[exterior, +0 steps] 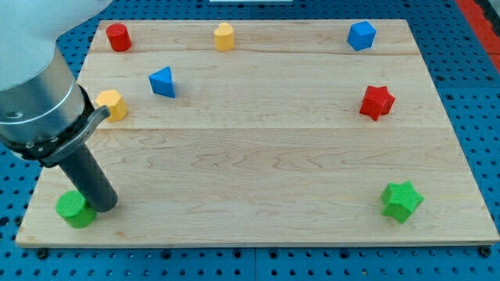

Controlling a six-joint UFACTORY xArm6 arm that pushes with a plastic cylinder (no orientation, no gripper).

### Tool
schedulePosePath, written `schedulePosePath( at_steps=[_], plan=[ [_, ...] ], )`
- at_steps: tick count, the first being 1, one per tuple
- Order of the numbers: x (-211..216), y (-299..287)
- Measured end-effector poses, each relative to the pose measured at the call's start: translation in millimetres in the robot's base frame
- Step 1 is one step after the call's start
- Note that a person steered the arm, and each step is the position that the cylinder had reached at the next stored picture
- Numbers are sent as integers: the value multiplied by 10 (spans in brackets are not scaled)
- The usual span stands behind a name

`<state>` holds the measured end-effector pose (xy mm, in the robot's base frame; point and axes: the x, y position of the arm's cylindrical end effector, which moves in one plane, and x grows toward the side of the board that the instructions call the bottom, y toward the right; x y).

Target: Push the blue triangle towards the bottom center

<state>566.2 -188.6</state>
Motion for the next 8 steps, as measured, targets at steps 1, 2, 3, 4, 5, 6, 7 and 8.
schedulePosePath(
  at_steps=[1,2,3,4,5,6,7,8],
  plan=[
    [-80,0],
    [-138,0],
    [-153,0],
    [-152,306],
    [-170,553],
    [-190,640],
    [-211,847],
    [-255,958]
  ],
)
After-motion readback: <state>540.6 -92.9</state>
